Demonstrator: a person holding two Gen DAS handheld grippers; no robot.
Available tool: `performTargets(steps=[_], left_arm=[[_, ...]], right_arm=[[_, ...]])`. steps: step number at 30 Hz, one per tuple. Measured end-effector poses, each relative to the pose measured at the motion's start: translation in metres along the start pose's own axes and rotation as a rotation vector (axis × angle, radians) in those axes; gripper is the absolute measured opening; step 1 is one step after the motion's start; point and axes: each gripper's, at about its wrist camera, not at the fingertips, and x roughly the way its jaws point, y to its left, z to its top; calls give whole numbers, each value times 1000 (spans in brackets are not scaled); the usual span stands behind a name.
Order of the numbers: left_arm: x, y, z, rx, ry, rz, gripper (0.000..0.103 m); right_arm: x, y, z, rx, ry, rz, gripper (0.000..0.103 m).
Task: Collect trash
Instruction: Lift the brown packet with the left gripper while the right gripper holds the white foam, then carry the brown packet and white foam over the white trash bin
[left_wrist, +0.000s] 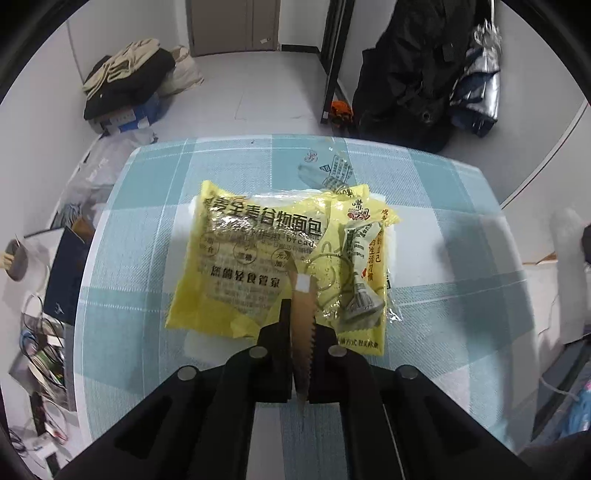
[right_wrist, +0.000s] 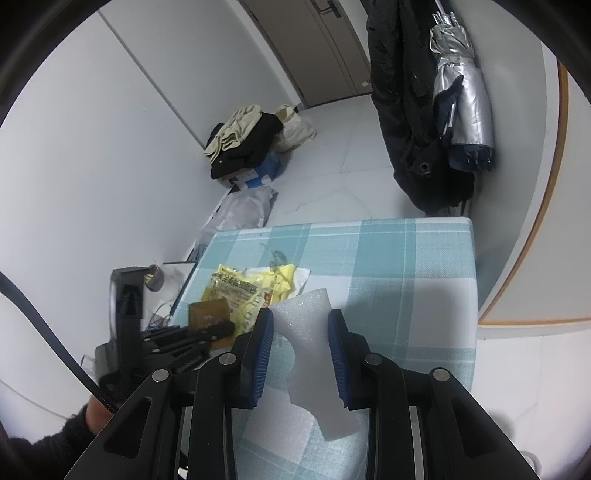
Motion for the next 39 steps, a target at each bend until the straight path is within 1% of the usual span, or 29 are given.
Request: performTargets(steps=[2, 4, 6, 10, 13, 18, 23, 26, 28, 32, 35, 39], left_arm=[[-9, 4, -1, -21, -11, -35, 0], [-14, 6, -1, -36, -24, -55, 0], [-23, 12, -3, -57, -31, -102, 0], [-36, 11, -5, -64, -53, -138, 0], [-45, 14, -10, -76, -62, -181, 0], [-63, 14, -13, -52, -92, -193, 0], [-87, 13, -20, -18, -135, -190, 0], [-104, 8, -24, 8, -165, -180, 0], [-113, 6, -27, 26, -182, -177, 0], [-136, -8, -33, 60, -223, -185, 0], [-152, -24, -40, 98, -246, -207, 0], [-166, -49, -48, 155, -265, -229, 0]], right_arm=[[0, 0, -1, 3, -1, -5, 29], [0, 1, -2, 8, 0, -16, 29], [-2, 2, -4, 11, -1, -26, 29], [-4, 5, -7, 18, -4, -48, 29], [-9, 7, -9, 37, -12, -49, 29], [-24, 19, -16, 70, -47, -28, 29], [-45, 43, -29, 54, -98, 4, 29], [-62, 52, -40, 71, -127, 28, 29], [-79, 57, -47, 90, -160, 52, 29], [-114, 61, -58, 101, -223, 69, 29], [-146, 61, -66, 103, -274, 71, 29], [-179, 55, -76, 112, -319, 61, 29]])
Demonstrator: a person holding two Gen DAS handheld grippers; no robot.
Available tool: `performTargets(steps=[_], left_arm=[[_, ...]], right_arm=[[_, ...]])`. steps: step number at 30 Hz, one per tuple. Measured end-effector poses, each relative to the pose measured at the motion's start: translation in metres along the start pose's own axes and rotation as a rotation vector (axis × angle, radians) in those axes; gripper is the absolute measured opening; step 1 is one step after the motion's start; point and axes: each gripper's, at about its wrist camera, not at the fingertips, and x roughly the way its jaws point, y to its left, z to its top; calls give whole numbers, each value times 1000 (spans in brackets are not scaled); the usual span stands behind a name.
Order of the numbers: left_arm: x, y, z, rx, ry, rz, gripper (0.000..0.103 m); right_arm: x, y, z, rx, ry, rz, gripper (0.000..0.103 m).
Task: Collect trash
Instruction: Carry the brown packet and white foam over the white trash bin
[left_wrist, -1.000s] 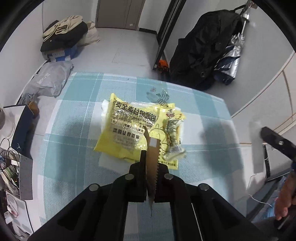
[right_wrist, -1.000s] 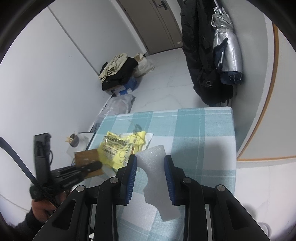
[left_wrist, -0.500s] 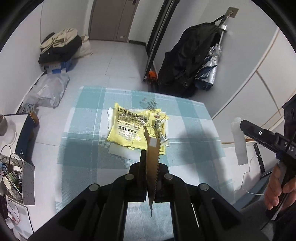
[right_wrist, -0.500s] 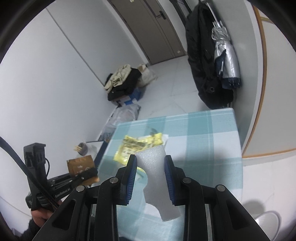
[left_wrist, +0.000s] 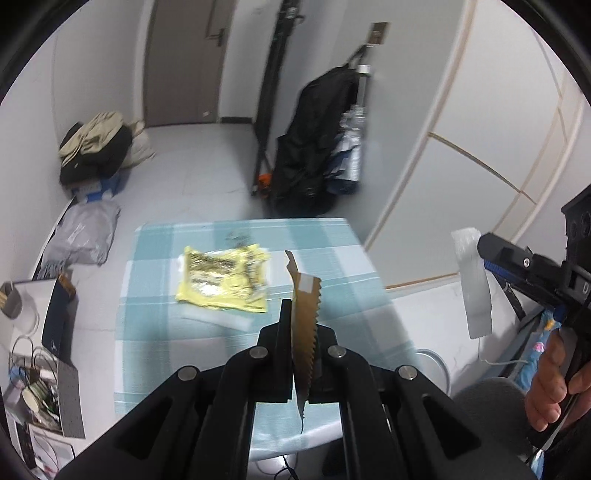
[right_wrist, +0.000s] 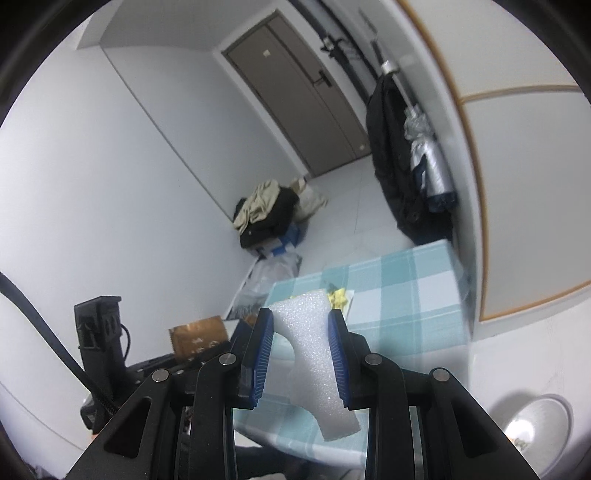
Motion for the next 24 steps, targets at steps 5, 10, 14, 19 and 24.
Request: performTargets(steps=[5, 10, 14, 19, 24], left_arm=[[-9, -41, 1, 67, -13, -57, 0], [-6, -89, 5, 138, -1, -135, 0], [9, -130, 8, 190, 36, -214, 0], [40, -179, 6, 239, 108, -302, 0], [86, -229, -4, 305, 228, -387, 0]], right_arm=[[-47, -17, -1, 15, -70, -40, 29], [-100, -51, -6, 58, -148, -109, 29], [-135, -87, -15, 108, -195, -184, 29], [-159, -146, -36, 196, -199, -315, 29], [-164, -204, -62, 304, -166, -398, 29]])
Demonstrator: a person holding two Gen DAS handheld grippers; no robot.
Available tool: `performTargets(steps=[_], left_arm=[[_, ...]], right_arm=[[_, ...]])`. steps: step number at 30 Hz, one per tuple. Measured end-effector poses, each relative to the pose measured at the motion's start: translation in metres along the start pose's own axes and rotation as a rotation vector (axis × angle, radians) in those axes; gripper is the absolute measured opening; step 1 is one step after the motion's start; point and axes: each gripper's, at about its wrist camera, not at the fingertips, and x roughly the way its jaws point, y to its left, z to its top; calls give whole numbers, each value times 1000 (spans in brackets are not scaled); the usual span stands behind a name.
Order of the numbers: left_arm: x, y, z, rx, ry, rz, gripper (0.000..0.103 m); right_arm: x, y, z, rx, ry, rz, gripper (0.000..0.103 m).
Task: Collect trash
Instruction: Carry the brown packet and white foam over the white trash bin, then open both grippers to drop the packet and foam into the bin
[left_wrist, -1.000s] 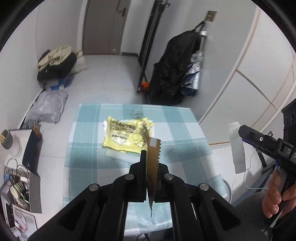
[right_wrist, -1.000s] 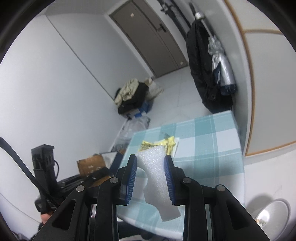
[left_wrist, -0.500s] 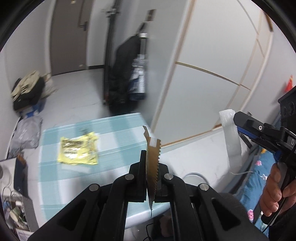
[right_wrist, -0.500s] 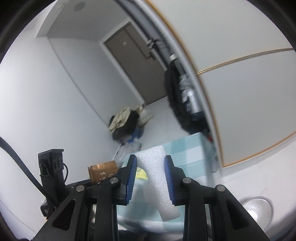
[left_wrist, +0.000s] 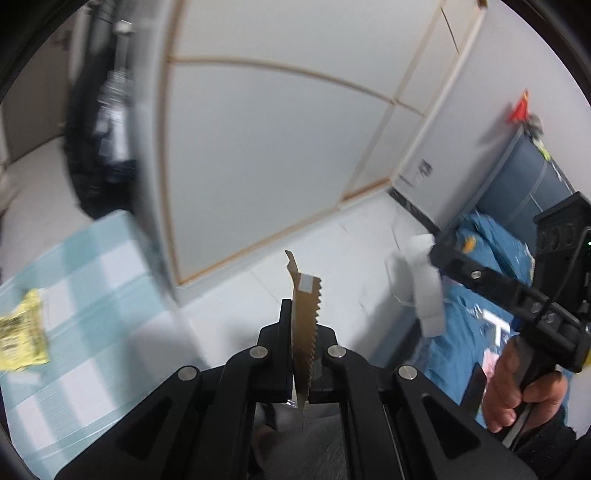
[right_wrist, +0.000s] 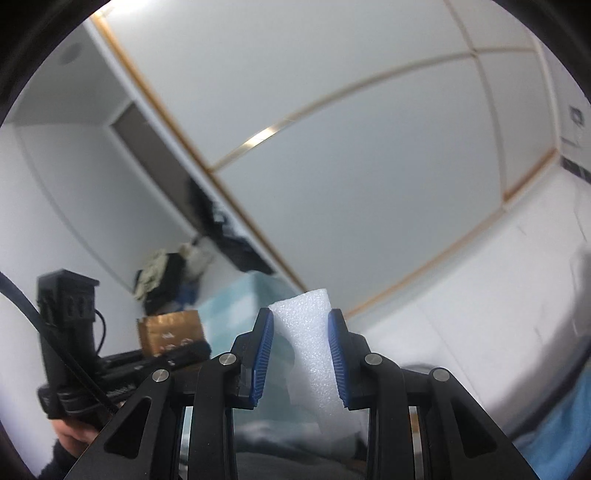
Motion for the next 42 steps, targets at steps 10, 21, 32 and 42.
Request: performTargets(steps=[10, 21, 32, 42], left_arm=[[109, -18, 4, 7, 240, -119, 0], [188, -13, -17, -28, 470, -134, 0], [231, -13, -35, -37, 616, -151, 0], [255, -18, -49, -29, 701, -178, 0]], right_arm=[[74, -98, -34, 197, 160, -80, 29], [149, -163, -82, 383, 317, -75, 31], [151, -177, -95, 412, 357, -61, 51], [126, -174, -88, 407, 304, -59, 67]])
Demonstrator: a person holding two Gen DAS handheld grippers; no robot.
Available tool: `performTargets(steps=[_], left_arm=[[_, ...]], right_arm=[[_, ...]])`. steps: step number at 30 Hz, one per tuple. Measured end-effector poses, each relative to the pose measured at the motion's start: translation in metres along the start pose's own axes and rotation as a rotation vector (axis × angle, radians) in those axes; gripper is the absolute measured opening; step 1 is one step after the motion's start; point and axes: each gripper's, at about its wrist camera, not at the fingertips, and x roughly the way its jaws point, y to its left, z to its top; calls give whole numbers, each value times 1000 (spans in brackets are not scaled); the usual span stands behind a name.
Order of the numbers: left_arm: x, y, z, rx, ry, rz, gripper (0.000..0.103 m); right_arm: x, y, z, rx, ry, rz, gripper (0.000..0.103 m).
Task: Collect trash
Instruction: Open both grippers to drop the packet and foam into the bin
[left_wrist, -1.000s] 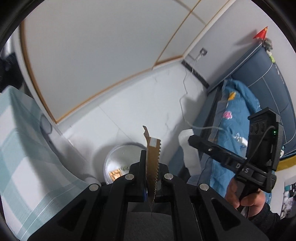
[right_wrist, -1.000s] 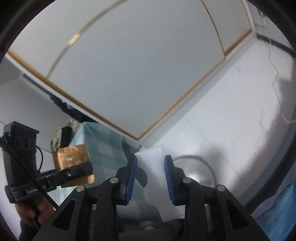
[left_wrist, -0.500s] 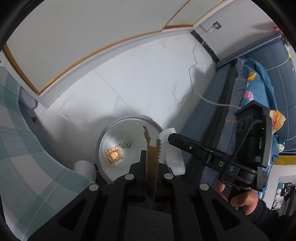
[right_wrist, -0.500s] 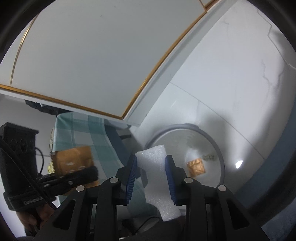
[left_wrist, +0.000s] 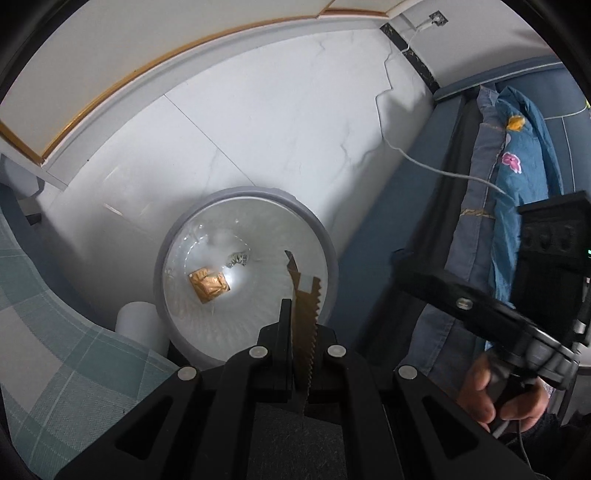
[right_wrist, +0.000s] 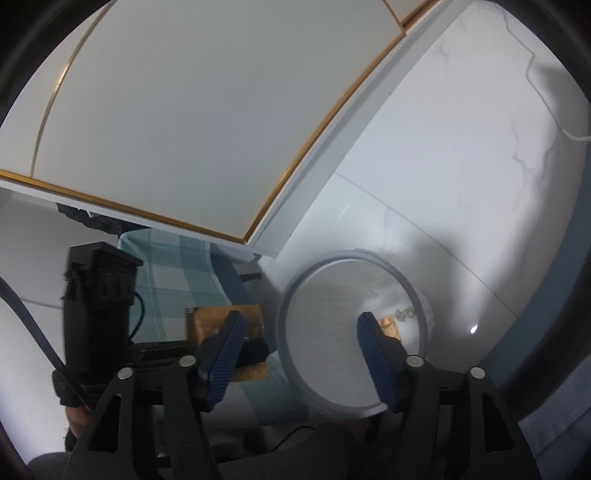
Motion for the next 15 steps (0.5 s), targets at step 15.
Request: performTargets(steps=[15], left_arm=[[7, 3, -3, 7, 29, 74, 31]], right_arm=[[-10, -9, -1, 54, -8, -4, 71]])
